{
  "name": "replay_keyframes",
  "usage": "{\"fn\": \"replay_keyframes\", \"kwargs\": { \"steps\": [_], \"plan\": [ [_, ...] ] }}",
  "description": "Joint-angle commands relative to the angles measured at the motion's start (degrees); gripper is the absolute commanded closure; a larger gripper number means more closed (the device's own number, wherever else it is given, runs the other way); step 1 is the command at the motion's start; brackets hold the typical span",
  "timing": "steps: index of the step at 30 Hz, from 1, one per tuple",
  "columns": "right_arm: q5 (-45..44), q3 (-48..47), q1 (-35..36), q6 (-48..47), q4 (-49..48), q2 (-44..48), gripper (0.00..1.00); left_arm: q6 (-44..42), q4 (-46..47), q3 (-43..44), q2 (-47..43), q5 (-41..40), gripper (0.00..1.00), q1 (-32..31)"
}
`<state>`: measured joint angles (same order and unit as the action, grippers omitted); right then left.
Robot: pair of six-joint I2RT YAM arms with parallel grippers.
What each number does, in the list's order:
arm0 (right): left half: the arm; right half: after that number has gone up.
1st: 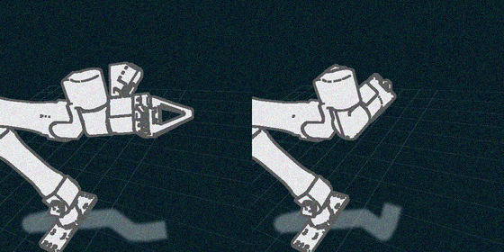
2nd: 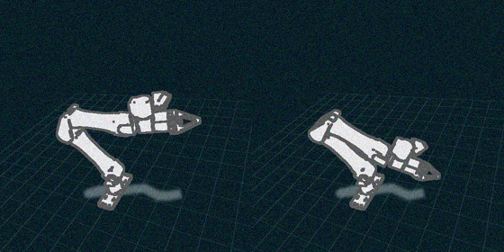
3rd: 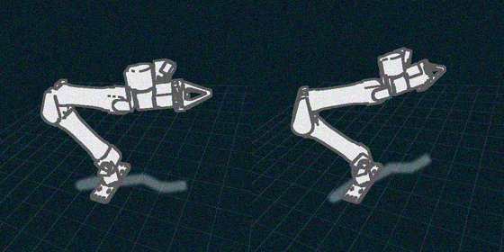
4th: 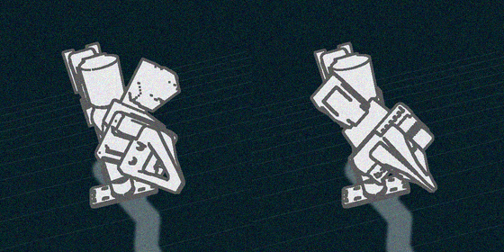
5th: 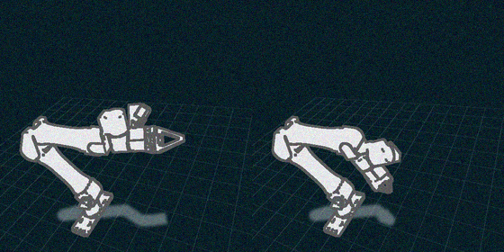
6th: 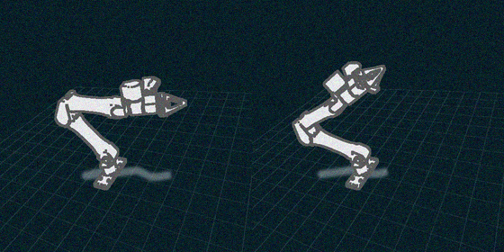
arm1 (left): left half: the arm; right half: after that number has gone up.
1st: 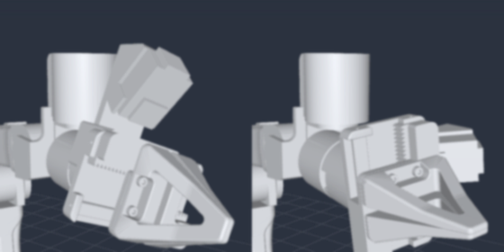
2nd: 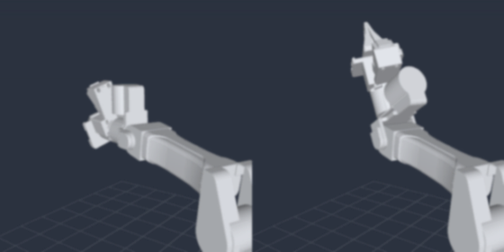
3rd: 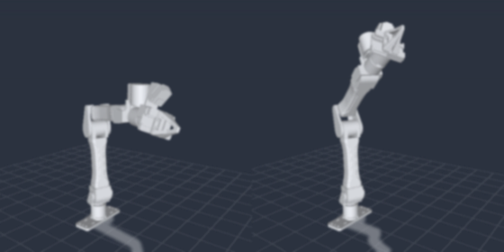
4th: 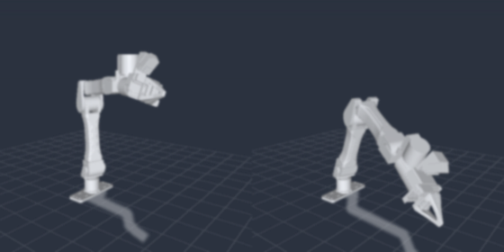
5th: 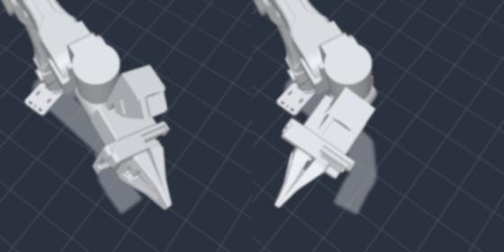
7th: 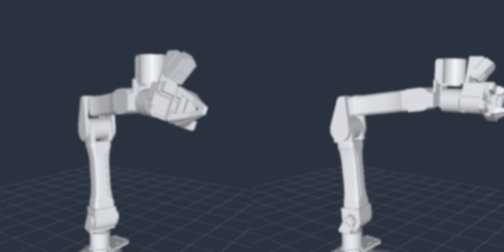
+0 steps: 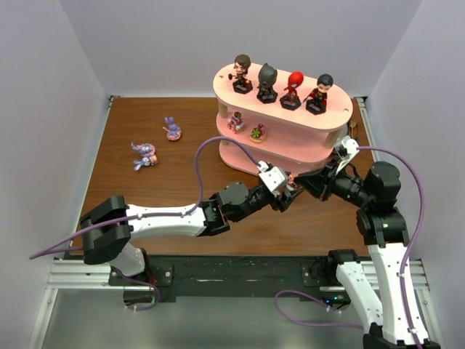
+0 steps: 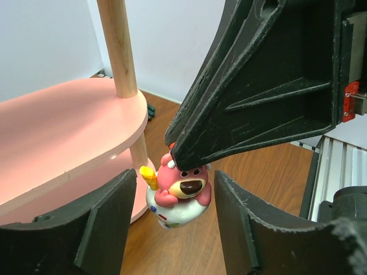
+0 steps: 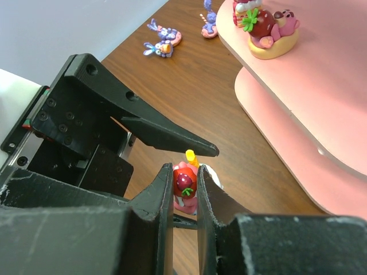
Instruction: Place and organize the plastic toys onto the shelf
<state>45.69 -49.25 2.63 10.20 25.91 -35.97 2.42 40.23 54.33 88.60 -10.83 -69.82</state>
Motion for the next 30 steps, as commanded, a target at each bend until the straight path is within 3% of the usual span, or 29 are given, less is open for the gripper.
{"fn": "replay_keyframes", "kwargs": {
  "steps": [1, 6, 14, 15, 17, 18, 21, 24, 30],
  "plan": [
    [-0.3, -0.3, 0.3, -0.4, -1.0, 0.5, 1.00, 0.7, 3.5, 1.4, -0.4, -0.8, 0.42, -0.2],
    [-0.3, -0.3, 0.2, -0.4, -0.9, 0.5, 1.00, 1.1, 2.6, 1.5, -0.4, -0.6, 0.52, -0.3],
    [-3.7, -0.4, 0.2, 0.2, -0.7, 1.2, 0.97, 0.7, 2.4, 1.5, -0.7, -2.0, 0.97, -0.3],
    [-5.7, -0.6, 0.2, 0.6, 0.3, 1.2, 0.80, 0.8, 2.5, 1.5, -0.6, -3.4, 1.00, -0.3],
    [-8.3, -0.8, 0.2, 0.3, 1.2, 1.5, 0.74, 1.1, 2.5, 1.2, -0.7, -5.9, 1.00, -0.3],
    [-9.9, -0.9, 0.2, 0.5, 2.0, 1.6, 0.60, 1.1, 3.6, 1.0, -0.7, -7.6, 1.00, -0.3],
    [-16.0, -1.5, 0.2, 2.2, 3.4, 2.8, 0.36, -0.1, 6.2, 0.2, -0.2, -11.7, 1.00, 0.0],
    [-25.3, -3.3, 0.3, 1.8, 7.7, 3.7, 0.24, 0.5, 8.5, 0.8, 1.4, -12.0, 1.00, 1.8],
    [-43.8, -3.8, 0.2, 2.3, 12.4, 5.5, 0.14, 1.7, 11.0, 5.1, 4.8, -11.0, 1.00, 5.1]
  ]
}}
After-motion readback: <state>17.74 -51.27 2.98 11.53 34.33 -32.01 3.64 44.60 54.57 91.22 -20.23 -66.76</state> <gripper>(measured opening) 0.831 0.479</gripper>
